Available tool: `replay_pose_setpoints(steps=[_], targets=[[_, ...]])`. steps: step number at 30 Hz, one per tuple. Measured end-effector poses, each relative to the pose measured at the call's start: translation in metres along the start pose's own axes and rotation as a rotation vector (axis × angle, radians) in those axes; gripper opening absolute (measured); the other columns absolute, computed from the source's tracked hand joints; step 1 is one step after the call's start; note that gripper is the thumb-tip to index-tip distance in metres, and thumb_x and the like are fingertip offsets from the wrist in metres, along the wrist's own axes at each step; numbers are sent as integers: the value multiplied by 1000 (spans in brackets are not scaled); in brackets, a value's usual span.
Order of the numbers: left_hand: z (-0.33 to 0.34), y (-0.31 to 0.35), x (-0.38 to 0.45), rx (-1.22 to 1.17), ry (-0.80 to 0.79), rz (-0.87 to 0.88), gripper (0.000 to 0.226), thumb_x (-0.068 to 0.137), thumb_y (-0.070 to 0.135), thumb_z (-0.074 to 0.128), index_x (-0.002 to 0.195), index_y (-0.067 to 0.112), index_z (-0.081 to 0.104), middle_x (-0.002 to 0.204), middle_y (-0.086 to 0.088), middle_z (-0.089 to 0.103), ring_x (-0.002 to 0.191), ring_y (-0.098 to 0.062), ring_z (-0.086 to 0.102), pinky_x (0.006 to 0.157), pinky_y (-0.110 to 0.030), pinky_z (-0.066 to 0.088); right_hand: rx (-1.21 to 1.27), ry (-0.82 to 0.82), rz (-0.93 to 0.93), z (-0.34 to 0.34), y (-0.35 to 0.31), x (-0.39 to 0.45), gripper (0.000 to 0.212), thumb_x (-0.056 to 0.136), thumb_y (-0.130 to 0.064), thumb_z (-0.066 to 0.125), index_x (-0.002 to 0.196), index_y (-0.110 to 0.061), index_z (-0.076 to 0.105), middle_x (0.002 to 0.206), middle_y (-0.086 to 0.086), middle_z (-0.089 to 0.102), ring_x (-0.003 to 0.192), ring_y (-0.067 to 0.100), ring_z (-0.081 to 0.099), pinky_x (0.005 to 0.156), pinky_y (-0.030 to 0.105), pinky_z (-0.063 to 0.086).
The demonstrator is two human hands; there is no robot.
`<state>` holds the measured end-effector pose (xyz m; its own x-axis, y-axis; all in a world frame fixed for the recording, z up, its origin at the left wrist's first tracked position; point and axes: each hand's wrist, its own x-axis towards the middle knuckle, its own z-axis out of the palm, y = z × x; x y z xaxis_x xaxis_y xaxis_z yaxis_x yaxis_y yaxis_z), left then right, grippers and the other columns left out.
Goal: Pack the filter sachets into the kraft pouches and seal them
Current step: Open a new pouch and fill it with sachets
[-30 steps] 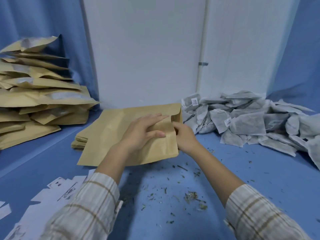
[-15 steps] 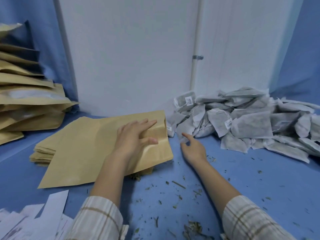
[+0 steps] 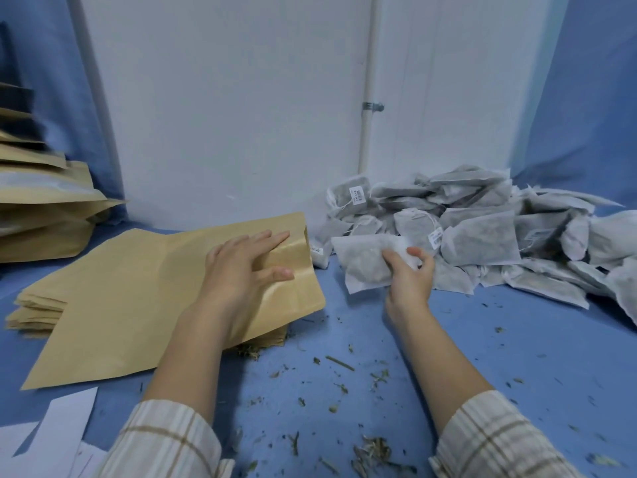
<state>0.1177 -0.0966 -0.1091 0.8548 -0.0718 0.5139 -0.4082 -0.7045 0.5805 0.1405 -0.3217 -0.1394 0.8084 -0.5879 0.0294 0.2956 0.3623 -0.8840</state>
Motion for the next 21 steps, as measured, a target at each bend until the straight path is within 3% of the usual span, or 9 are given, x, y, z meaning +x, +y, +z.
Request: replay_pose_setpoints(steps=[2, 5, 8, 11, 13, 15, 17, 19, 21], targets=[[-1, 0, 0, 22, -18, 5, 59, 72, 44, 74, 126, 48, 53, 144, 15, 43, 136, -11, 28, 111, -27, 10, 72, -42, 29, 5, 2, -2, 33, 75, -11, 73, 87, -29, 48, 117, 6, 55, 107, 27, 58, 96, 42, 48], [-2, -1, 0, 53, -53, 24, 59, 72, 46, 73, 127, 49, 51, 145, 16, 41, 137, -12, 28, 110, -27, 10, -2, -145, 49, 20, 9, -13, 30, 75, -18, 75, 88, -25, 49, 117, 12, 57, 105, 28, 58, 93, 42, 48], [-2, 6, 0, 9, -53, 30, 58, 72, 47, 72, 125, 53, 51, 142, 20, 43, 136, -11, 29, 114, -30, 12, -223, -395, 65, 35, 14, -27, 30, 77, -31, 74, 97, -13, 62, 109, 13, 64, 99, 26, 60, 87, 40, 50], [-2, 13, -1, -15, -69, 75, 53, 72, 45, 73, 121, 54, 53, 138, 22, 47, 135, -10, 31, 115, -32, 13, -458, -680, 175, 44, 6, -40, 31, 85, -45, 62, 88, -16, 71, 94, 8, 73, 91, 25, 67, 83, 37, 53], [-5, 13, 0, -53, -82, 77, 51, 71, 44, 74, 116, 56, 55, 131, 25, 52, 133, -11, 34, 115, -35, 17, -590, -834, 220, 46, 1, -40, 44, 88, -54, 52, 105, -16, 66, 106, 8, 70, 103, 25, 65, 97, 42, 47], [-9, 10, 1, -75, -83, 70, 48, 71, 44, 74, 112, 59, 55, 126, 27, 54, 131, -12, 36, 113, -39, 23, -590, -965, 223, 49, -3, -42, 51, 93, -57, 39, 122, -20, 57, 117, 2, 66, 110, 19, 61, 101, 40, 45], [-12, 8, 1, -81, -37, 65, 45, 71, 43, 74, 109, 60, 56, 121, 29, 56, 127, -9, 39, 112, -40, 24, -534, -989, 243, 55, -4, -44, 47, 96, -55, 30, 120, -25, 57, 114, -3, 66, 105, 12, 62, 94, 32, 48], [-13, 5, 0, -68, 63, 82, 44, 72, 37, 75, 109, 56, 58, 117, 26, 57, 121, -4, 42, 112, -40, 23, -508, -936, 236, 65, -4, -48, 37, 98, -46, 30, 100, -29, 62, 96, -8, 68, 87, 6, 65, 74, 22, 49], [-14, 0, -1, -23, 147, 52, 44, 74, 36, 73, 114, 49, 61, 127, 19, 56, 124, -5, 37, 113, -38, 15, -558, -824, 194, 79, -1, -56, 39, 97, -46, 31, 102, -24, 63, 102, -3, 65, 92, 12, 63, 77, 26, 49]])
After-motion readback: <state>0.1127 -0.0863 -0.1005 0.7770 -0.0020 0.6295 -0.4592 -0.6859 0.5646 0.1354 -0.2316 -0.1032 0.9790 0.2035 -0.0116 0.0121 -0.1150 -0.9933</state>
